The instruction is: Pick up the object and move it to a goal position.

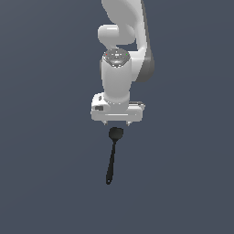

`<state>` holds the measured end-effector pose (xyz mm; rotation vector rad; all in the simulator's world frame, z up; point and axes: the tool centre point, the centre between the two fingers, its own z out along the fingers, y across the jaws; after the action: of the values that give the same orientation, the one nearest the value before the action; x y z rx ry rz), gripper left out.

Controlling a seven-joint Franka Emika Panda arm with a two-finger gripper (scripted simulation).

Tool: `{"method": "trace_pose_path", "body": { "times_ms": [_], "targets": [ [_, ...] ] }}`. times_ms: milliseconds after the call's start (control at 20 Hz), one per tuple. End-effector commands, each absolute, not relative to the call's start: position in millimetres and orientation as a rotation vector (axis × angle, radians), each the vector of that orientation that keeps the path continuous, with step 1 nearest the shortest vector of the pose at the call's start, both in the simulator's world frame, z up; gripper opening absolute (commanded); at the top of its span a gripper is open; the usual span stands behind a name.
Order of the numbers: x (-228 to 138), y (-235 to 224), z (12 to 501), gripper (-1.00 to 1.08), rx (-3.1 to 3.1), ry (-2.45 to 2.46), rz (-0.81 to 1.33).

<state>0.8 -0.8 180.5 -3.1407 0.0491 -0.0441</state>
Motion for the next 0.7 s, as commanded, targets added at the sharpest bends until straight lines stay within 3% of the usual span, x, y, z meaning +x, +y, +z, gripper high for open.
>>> {"method": "trace_pose_path", "body": {
  "times_ms": [0, 650],
  "targets": [
    [0.8, -0.8, 180.5, 1.0, -3.141, 0.049, -0.044],
    [7.4, 8.1, 191.9, 1.0, -3.163, -0.042, -0.063]
  ]
}}
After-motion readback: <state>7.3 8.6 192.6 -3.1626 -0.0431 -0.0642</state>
